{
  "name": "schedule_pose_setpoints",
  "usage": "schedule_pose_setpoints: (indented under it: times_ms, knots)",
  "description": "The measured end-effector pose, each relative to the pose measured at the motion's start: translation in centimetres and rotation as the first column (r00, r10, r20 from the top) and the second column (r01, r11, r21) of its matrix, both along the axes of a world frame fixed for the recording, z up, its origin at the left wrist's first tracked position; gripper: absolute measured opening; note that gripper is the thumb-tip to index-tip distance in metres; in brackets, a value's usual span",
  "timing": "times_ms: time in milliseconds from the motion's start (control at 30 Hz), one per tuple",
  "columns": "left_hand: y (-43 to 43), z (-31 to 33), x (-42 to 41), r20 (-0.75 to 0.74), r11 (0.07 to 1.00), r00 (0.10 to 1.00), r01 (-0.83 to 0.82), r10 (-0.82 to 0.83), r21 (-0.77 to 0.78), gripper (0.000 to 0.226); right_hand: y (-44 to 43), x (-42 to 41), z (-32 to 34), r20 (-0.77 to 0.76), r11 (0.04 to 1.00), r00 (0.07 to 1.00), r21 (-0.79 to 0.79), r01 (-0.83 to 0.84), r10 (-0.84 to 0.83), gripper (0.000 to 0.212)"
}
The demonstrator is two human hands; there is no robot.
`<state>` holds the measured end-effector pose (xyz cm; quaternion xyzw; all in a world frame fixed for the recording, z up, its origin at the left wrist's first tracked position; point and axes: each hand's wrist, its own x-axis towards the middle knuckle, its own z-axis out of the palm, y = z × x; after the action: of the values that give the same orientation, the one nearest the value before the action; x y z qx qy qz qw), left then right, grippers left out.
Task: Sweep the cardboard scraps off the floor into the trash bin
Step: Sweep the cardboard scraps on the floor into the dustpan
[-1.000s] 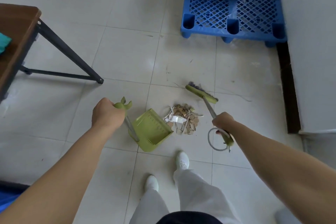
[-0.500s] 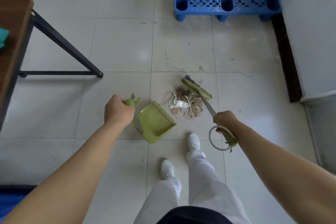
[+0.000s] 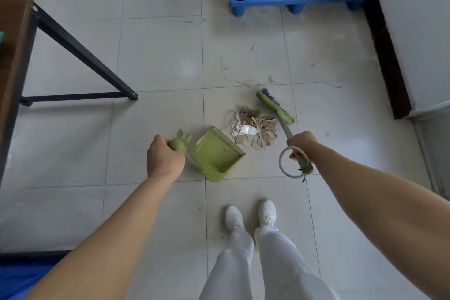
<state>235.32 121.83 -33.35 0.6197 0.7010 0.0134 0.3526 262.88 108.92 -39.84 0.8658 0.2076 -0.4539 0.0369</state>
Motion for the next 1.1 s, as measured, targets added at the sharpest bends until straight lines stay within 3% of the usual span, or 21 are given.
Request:
schedule_pose_setpoints:
  times_ms: [67, 133, 200, 400, 667, 1033, 1100]
  knots:
    - [-0.1, -0.5, -0.3, -0.003, 1.0, 1.0, -0.02, 0.02, -0.002, 0.017, 0.3, -0.1, -0.9, -0.013, 1.0, 1.0, 0.021, -0.009, 0.009, 0.011]
    - [-0.1, -0.8, -0.3, -0.005, 1.0, 1.0, -0.026, 0.026, -0.001, 0.018, 0.3, -0.1, -2.0, -0.021, 0.992, 0.995, 0.076, 0.1, -0.098, 0.011]
    - [-0.1, -0.9, -0.1, -0.004, 1.0, 1.0, -0.014, 0.014, 0.005, 0.017, -0.3, -0.1, -2.4, -0.016, 0.992, 0.992, 0.02, 0.128, -0.128, 0.017]
    - [-0.4, -0.5, 1.3, 0.013, 0.999, 1.0, 0.022, -0.022, 0.023, 0.011, -3.6, 0.5, -0.9, -0.049, 0.999, 0.998, -0.012, -0.047, 0.047, 0.026]
    - [-1.3, 0.0, 2.3, 0.041, 1.0, 0.999, 0.01, -0.011, 0.013, 0.011, -8.6, 1.7, 1.9, -0.043, 0.995, 0.995, 0.045, -0.088, 0.09, 0.038]
    - [-2.1, 0.1, 2.9, -0.005, 0.997, 0.997, 0.075, -0.075, -0.014, 0.017, -7.7, 1.9, 0.0, -0.027, 0.944, 0.949, 0.104, 0.315, -0.314, 0.011]
    - [-2.3, -0.1, 3.1, -0.007, 0.997, 0.997, 0.073, -0.073, -0.02, 0.017, -6.9, 1.7, -0.3, -0.079, 0.911, 0.916, 0.103, 0.4, -0.393, 0.017]
